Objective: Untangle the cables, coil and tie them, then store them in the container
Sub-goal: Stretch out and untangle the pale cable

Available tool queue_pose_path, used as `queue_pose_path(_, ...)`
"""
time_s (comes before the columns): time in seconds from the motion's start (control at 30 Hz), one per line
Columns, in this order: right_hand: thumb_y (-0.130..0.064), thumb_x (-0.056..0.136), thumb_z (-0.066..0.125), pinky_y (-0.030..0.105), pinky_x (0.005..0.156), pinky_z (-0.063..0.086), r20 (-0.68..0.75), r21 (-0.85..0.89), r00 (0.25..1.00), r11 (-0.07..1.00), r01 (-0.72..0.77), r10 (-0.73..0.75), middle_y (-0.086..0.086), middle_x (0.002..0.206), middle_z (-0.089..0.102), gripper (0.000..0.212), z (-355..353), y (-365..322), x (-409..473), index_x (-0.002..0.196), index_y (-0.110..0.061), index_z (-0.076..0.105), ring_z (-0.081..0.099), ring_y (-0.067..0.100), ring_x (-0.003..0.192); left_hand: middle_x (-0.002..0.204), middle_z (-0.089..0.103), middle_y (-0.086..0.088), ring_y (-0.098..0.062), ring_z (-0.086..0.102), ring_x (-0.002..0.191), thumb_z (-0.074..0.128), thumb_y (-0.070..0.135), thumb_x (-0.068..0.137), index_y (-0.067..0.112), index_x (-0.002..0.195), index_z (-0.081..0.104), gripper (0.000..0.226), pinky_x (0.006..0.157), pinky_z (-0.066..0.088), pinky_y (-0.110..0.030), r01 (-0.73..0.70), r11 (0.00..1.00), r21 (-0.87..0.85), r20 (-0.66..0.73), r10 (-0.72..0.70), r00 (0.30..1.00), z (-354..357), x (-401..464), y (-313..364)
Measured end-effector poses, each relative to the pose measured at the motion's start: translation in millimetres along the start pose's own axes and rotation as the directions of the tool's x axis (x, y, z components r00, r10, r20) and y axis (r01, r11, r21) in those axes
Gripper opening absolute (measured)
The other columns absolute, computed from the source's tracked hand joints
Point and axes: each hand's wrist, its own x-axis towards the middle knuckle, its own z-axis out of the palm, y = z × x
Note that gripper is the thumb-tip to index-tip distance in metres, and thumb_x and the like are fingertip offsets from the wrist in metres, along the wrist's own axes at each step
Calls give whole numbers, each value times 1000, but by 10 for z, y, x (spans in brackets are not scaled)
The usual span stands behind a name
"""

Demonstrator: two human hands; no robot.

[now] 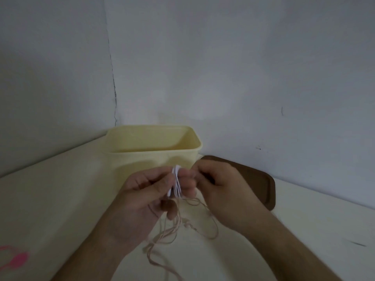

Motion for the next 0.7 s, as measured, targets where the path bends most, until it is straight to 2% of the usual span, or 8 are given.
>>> queue_pose_path(0.1,-20,105,57,21,59,39,124,-112,992,994,9,5,-12,66,58,32,143,-24,-43,74,-28,57,54,8,63,116,77,-20,-27,77,105,57,8,91,2,112,79,31,54,57,-27,-52,998,-39,-134,47,990,16,35,-9)
queue_pose_path(0.17,-19,104,58,24,57,38,211,-200,978,979,44,-1,-7,66,55,33,175,-66,-73,73,-27,51,53,13,62,120,78,-13,-26,75,113,55,3,96,3,119,76,31,57,59,-27,-80,988,129,-197,105,975,15,64,-24)
queue_pose_path(0.23,-20,103,59,27,56,38,251,-250,968,965,75,-10,-6,63,52,35,139,-128,-86,70,-27,50,50,14,60,116,80,-5,-20,76,109,55,2,102,9,122,74,29,56,58,-26,-77,931,358,-233,168,958,-11,80,-66)
queue_pose_path(0.33,-24,104,61,23,56,38,194,-195,980,977,82,-44,-9,62,55,29,18,-222,-84,75,-26,61,52,10,60,99,81,-2,-15,76,84,61,10,102,19,108,82,24,58,58,-28,-63,866,496,-186,177,967,-40,81,-116)
queue_pose_path(0.4,-26,103,64,24,54,42,120,-110,992,993,54,-40,-8,65,64,28,-70,-252,-79,75,-24,65,55,8,57,85,77,-7,-16,68,72,61,13,103,16,99,83,22,53,52,-30,-58,872,487,-85,113,990,-34,63,-105)
queue_pose_path(0.5,-26,102,68,23,53,43,52,-12,998,999,30,-29,-4,65,71,30,-150,-238,-73,73,-21,68,52,6,52,77,69,-16,-24,62,67,54,19,101,0,98,77,30,49,43,-29,19,944,331,17,-26,1000,-42,42,-62)
queue_pose_path(0.57,-29,101,71,20,54,41,13,36,999,999,33,-33,-5,61,67,28,-160,-223,-72,73,-22,69,48,6,51,72,62,-15,-22,54,61,54,24,98,-4,95,75,35,48,40,-28,54,965,255,41,-66,997,-49,31,-37)
queue_pose_path(0.7,-33,97,75,24,53,38,-57,119,998,993,4,3,15,67,55,24,-129,-213,-55,79,-18,69,41,10,54,65,58,-11,-16,49,55,58,16,98,5,78,77,30,48,37,-21,53,989,137,19,-56,998,-10,1,12)
